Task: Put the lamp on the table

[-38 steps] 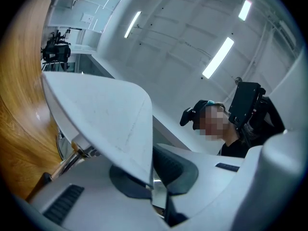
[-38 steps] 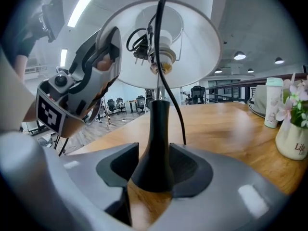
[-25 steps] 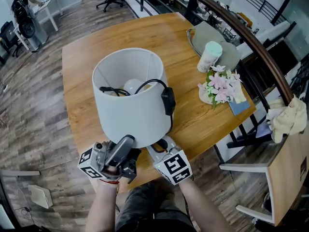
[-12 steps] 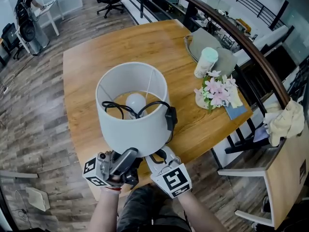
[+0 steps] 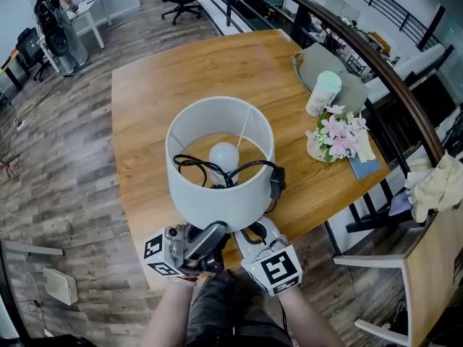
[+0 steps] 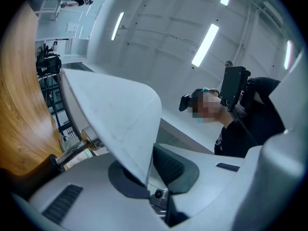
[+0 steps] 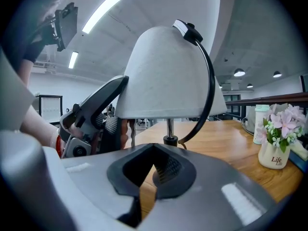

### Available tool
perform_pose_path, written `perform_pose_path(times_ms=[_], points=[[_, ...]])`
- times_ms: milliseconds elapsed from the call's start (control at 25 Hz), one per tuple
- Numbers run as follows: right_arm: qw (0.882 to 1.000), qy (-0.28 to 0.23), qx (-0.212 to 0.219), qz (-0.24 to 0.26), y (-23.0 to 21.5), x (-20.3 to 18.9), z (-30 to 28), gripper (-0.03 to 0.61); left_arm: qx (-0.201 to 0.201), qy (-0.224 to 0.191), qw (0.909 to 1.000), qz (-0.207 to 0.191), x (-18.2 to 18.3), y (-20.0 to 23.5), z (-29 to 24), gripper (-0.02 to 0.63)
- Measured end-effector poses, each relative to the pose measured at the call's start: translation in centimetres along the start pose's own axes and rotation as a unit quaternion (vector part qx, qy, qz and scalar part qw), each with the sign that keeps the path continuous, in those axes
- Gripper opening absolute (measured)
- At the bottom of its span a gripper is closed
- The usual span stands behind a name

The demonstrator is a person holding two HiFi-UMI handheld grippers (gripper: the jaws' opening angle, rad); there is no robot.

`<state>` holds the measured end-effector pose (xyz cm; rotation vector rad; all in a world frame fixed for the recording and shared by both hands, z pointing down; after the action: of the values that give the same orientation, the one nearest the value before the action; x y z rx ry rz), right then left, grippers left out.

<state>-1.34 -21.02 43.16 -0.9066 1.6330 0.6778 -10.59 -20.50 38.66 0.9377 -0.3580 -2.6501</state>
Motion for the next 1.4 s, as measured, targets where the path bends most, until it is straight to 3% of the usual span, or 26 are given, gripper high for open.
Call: perform_pose_path(times_ms=[400, 840, 1160, 1400], points=[[1.0, 0.003, 0.004, 0.011, 0.6, -0.8, 0.9, 0.008, 0.014, -0.005, 0.9999, -0.002, -0.3, -0.6, 0.5, 0.04], [1.0, 0.014, 0.004, 0.018, 1.4, -1.9, 1.4, 0.008, 0.075, 0.049, 0.9959, -0.01, -2.4, -1.2, 2.2, 0.052], [1.0, 0.015, -0.002, 0.008, 1.7, -3.1, 2.6, 0.006, 0.159, 0.125, 0.9789, -0.024, -4.6, -1.6, 4.3, 0.052], [1.0, 0.006, -0.007, 0.005, 1.8, -3.2, 3.5, 0.006, 0.227, 0.145, 0.9621, -0.042, -5.1, -1.6, 5.8, 0.051]])
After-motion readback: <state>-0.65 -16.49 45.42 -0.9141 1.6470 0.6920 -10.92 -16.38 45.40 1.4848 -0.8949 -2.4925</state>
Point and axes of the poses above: the fingertips, and each gripper's own axes: z backward along the fingers, y to its left, x out of its top, the point moved 5 cm from there along z, backward along the fingers, and after that the axes turned 12 degrees about -x, right-handed, at the moved point
